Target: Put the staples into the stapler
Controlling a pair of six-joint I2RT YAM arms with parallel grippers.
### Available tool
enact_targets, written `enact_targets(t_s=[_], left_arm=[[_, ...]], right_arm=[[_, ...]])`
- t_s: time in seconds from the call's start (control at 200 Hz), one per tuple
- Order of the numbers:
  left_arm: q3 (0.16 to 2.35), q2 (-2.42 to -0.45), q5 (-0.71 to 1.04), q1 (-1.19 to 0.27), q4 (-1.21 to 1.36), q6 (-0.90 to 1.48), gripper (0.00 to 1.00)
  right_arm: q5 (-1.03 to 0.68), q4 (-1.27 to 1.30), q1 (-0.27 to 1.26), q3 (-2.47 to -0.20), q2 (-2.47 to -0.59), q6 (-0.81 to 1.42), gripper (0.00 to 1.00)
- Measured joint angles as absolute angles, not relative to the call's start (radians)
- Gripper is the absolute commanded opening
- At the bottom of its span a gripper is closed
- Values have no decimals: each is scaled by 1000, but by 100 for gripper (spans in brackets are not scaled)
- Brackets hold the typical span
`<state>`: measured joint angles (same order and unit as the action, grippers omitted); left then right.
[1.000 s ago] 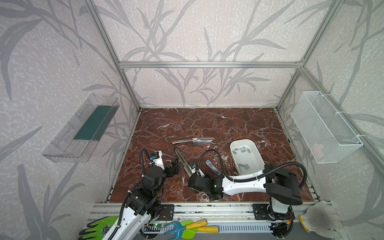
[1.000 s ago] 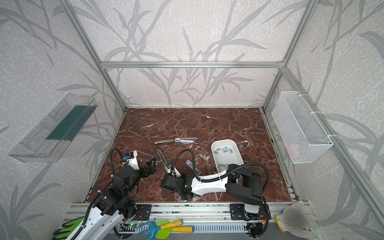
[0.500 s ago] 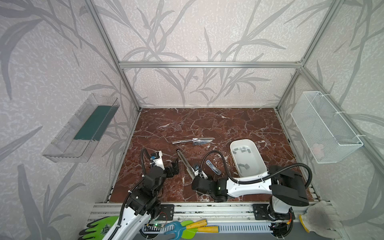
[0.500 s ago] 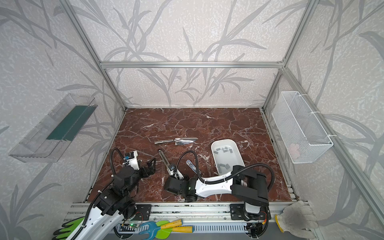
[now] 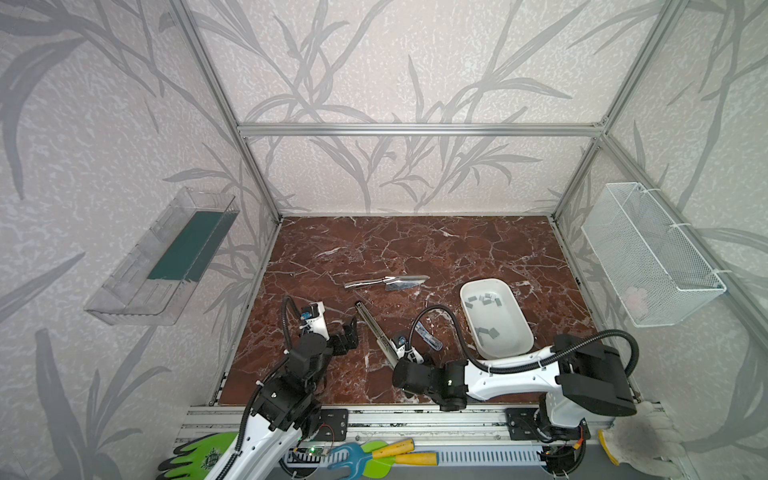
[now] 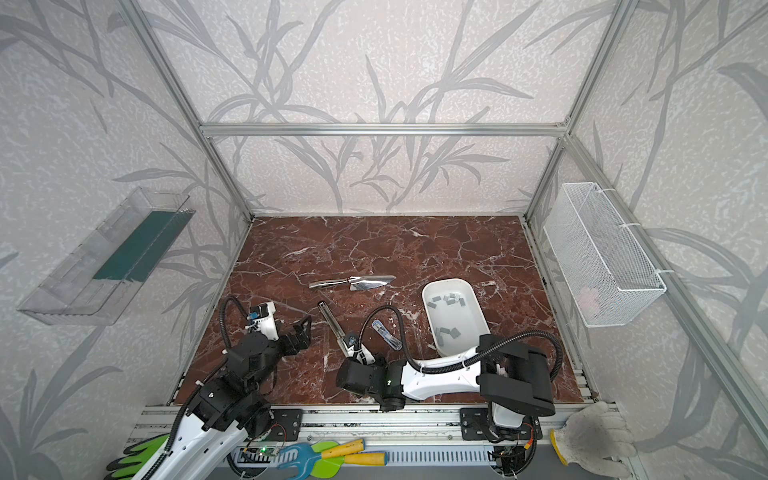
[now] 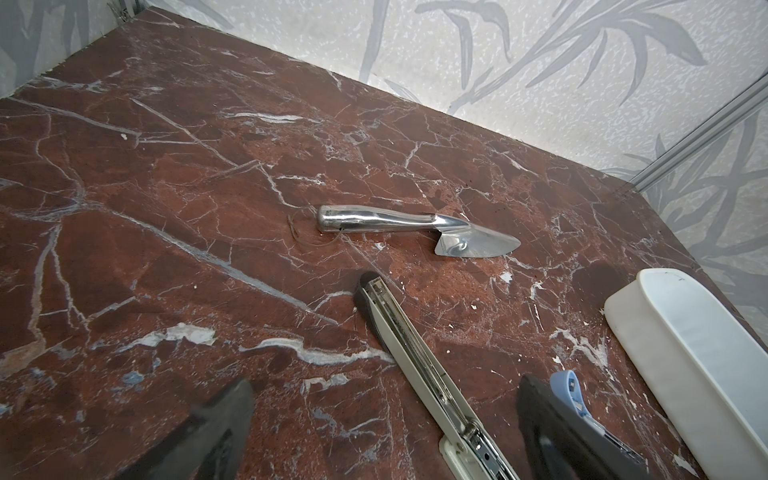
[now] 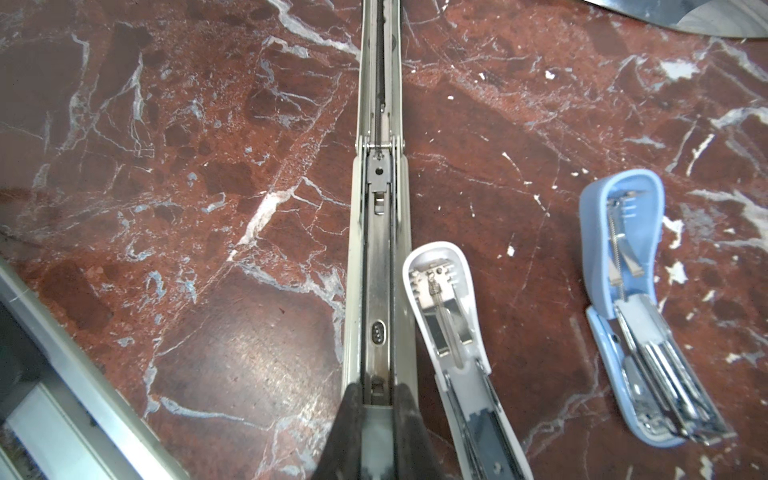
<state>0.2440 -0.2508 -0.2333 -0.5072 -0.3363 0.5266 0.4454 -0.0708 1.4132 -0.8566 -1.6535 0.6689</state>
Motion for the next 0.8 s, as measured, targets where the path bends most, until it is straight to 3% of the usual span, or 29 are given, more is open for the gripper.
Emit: enact_targets(t_s=[0.36, 0.8], left_arm=[[244, -251, -234, -507, -336, 527, 99], [244, -251, -234, -507, -336, 527, 99]], right_arm=[[445, -69, 1416, -851, -1653, 669, 22], [455, -68, 1418, -831, -1616, 666, 28]])
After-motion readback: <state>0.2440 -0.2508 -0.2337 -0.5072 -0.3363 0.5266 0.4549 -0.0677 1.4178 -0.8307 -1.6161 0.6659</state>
